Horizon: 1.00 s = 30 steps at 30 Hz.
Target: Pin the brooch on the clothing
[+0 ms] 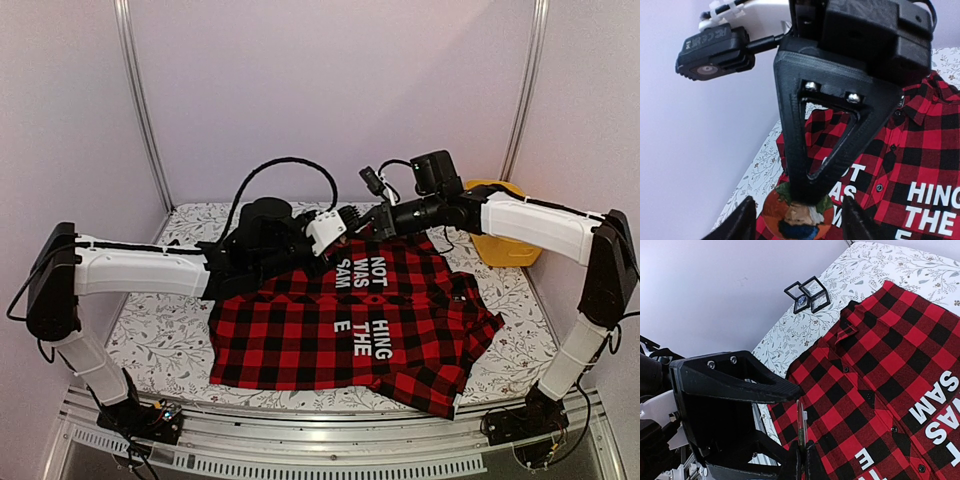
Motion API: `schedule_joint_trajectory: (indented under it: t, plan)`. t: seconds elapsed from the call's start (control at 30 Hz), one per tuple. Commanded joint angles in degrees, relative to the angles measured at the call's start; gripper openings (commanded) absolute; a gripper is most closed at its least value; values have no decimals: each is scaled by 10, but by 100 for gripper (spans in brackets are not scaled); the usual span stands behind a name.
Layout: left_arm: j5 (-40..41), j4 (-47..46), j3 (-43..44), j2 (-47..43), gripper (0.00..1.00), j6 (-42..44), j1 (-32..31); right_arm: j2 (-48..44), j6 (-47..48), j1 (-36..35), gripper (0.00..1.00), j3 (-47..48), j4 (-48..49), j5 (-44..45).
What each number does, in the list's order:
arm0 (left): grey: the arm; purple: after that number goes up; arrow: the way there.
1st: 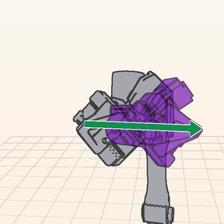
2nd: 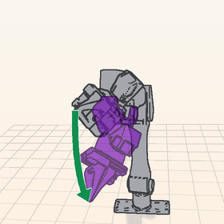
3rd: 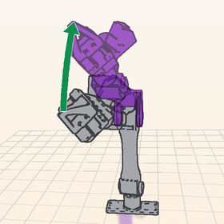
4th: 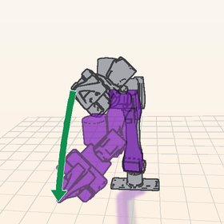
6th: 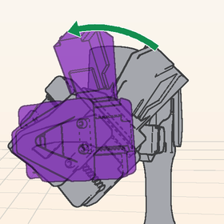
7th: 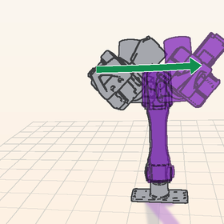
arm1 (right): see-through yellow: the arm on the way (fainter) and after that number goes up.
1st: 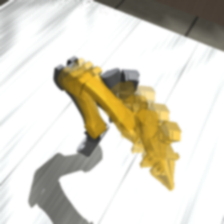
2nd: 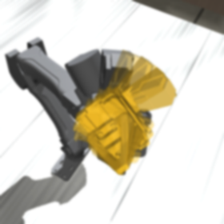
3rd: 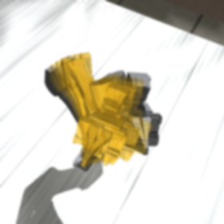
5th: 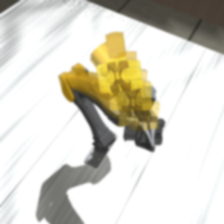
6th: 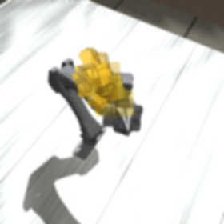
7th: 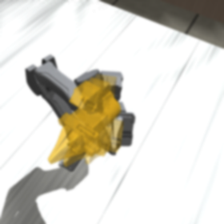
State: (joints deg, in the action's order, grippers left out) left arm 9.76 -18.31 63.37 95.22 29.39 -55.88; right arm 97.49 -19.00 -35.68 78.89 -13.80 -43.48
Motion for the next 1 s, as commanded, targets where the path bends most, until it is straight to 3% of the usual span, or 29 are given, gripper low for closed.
schedule_joint_trajectory:
  t: [0.0, 0.1, 0.17, 0.33, 0.4, 0.47, 0.57, 0.7, 0.97]
  plan:
    - [-20, 18, 14, -24, 66, -38, -3, -26, 91, -2, 0, 21, -56, 119]
    - [-110, 52, 15, -56, 71, -98, 23, -77, 191, -3, 0, -28, -30, 263]
    - [-188, 73, 19, -74, 72, -141, 44, -126, 320, -5, 0, -117, 69, 322]
    - [-347, 97, 36, -96, 69, -245, 104, -275, 668, -24, 0, -316, 337, 298]
    - [-376, 98, 48, -94, 67, -283, 121, -307, 872, -28, 0, -376, 422, 274]
    - [-384, 105, 69, -84, 63, -318, 130, -313, 1031, -36, 0, -397, 471, 279]
    - [-412, 122, 109, -64, 60, -360, 140, -294, 1173, -57, 0, -396, 517, 327]
    - [-480, 112, 142, -41, 59, -418, 148, -282, 1304, -74, 0, -382, 526, 351]
    - [-570, 76, 165, -4, 61, -477, 147, -293, 1382, -89, 0, -360, 457, 325]
